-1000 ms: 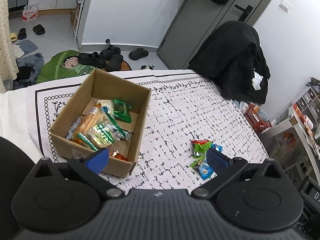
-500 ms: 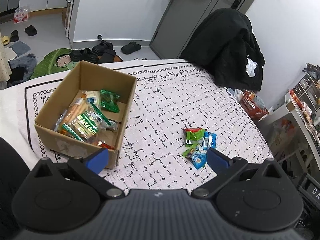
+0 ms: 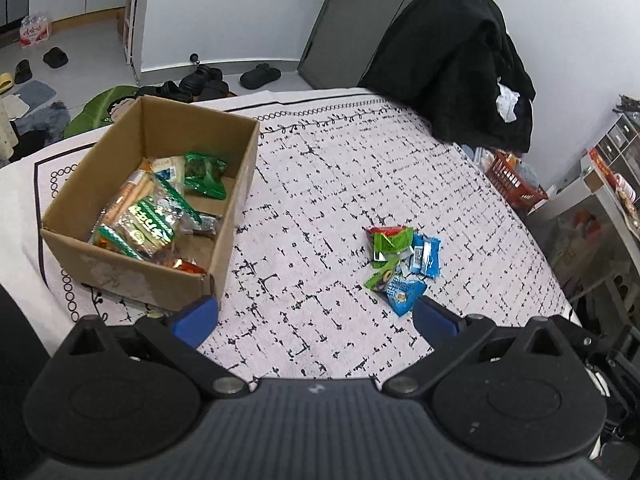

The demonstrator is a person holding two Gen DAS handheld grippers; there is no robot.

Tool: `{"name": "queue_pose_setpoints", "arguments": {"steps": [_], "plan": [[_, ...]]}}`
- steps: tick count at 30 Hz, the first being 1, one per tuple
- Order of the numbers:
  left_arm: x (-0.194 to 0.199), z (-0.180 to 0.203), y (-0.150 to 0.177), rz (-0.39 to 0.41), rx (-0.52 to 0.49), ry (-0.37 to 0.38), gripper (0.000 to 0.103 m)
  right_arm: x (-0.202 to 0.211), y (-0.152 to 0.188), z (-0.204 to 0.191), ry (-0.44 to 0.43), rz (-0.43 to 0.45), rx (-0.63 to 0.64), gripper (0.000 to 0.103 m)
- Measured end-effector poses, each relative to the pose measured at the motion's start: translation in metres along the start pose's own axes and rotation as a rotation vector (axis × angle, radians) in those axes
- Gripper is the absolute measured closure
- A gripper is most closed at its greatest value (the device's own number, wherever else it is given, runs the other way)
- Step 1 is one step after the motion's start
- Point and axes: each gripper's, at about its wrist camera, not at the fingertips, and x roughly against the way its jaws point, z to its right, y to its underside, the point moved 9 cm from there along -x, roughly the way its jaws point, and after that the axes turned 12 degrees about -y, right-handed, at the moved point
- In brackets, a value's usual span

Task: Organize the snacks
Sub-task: 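Move both open tools back to the remaining candy pile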

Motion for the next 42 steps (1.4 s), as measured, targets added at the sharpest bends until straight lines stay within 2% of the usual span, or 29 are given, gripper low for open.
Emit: {"name": "queue_pose_setpoints", "arguments": {"steps": [23,31,37,42], "plan": [[-0.057,0.041,0.004,-0.022,-0.026,-0.028,0.002,-0.056,-0.019,0.040,0.010,-0.065,-0.043,0.009],[-0.086,0.056,0.003,-0.010,-0.014,-0.020,0.005,-0.085,-0.023,0.057,0.009,-0.105,-0.067,0.016],[-0.106,0.077,0.006,-0.030,-0.014,0.029,0.011,-0.110,-0.026,0.066,-0.005,-0.136,-0.084,0.021],[-0.126,0.096,0.008,-0.050,-0.016,0.036,0.015,-0.125,-0.028,0.074,-0.027,-0.144,-0.111,0.025]]}}
